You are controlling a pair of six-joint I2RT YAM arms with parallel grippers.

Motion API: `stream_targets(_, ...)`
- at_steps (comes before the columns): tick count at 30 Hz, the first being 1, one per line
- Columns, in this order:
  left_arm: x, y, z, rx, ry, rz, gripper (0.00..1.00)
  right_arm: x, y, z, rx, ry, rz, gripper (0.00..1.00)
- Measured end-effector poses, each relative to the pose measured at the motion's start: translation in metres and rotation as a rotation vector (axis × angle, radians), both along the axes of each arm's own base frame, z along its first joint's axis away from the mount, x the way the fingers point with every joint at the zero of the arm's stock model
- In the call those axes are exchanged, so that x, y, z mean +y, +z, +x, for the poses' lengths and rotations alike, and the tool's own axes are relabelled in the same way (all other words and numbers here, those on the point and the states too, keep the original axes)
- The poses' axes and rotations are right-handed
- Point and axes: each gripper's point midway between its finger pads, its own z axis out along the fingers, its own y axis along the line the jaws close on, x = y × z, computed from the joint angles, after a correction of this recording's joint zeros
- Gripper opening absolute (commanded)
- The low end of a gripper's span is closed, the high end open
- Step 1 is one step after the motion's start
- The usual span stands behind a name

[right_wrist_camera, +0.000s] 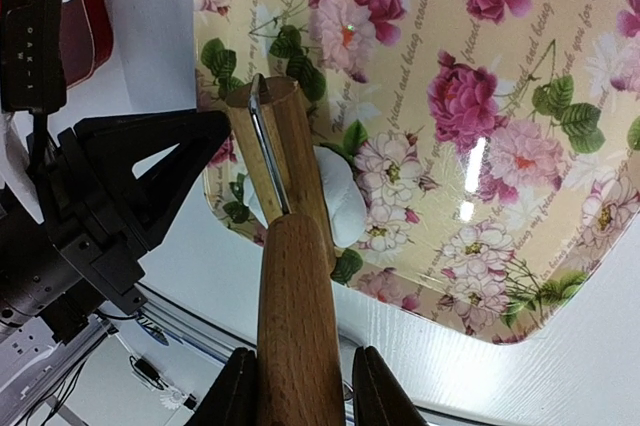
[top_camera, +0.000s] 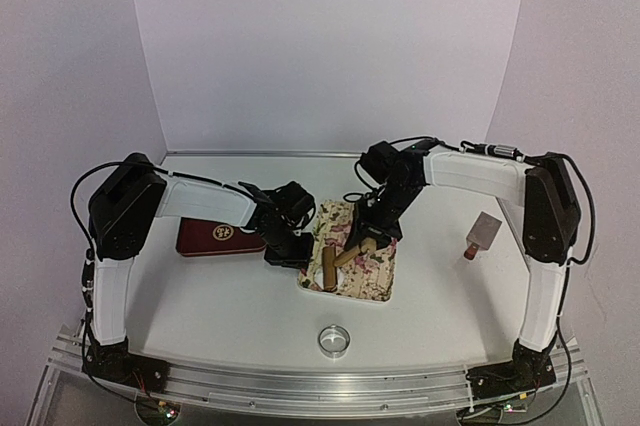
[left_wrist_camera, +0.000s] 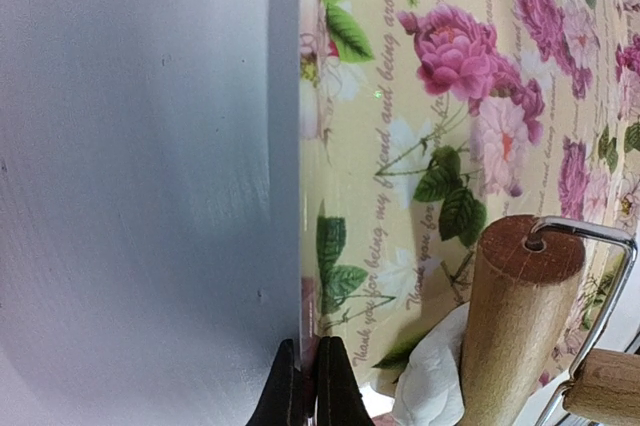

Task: Roll out the dumpling wrappers from the dough
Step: Flatten out the dough on the work surface.

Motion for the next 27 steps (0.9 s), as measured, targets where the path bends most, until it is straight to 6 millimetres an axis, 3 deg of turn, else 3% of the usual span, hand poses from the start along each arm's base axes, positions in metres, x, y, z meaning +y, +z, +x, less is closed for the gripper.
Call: stream_targets(27, -0.001, 0.0, 0.001, 0.007, 0.027, -0.007, 0.0, -0.039, -0.001, 0.002, 0.025, -0.067, 0.049, 0.0)
